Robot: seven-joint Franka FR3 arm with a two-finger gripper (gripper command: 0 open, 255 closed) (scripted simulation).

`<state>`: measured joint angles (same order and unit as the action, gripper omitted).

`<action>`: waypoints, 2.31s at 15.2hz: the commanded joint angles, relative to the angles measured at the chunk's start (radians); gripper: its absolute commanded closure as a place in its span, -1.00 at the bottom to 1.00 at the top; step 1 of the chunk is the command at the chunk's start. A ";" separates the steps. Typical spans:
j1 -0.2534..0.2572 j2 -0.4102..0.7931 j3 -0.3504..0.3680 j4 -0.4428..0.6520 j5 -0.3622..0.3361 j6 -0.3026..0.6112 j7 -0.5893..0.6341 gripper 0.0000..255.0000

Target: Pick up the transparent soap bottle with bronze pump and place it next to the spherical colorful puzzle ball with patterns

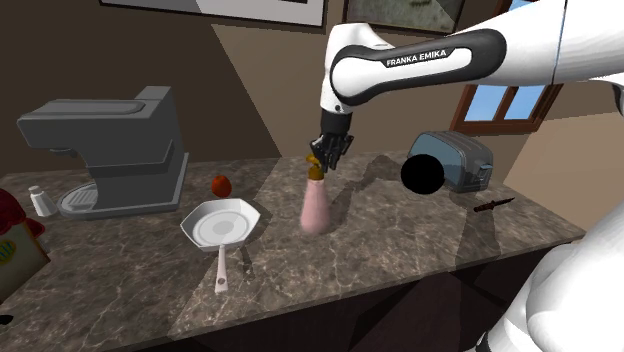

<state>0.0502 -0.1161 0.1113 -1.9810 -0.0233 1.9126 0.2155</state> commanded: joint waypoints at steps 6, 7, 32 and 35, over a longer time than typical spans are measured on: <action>-0.001 -0.007 -0.001 0.087 0.001 -0.094 -0.005 1.00; -0.001 -0.007 -0.002 0.101 0.001 -0.108 -0.005 1.00; 0.001 0.082 0.003 0.548 -0.008 -0.466 -0.008 1.00; 0.002 0.106 0.004 0.620 -0.011 -0.515 -0.008 1.00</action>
<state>0.0514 -0.0209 0.1147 -1.3904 -0.0333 1.4164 0.2076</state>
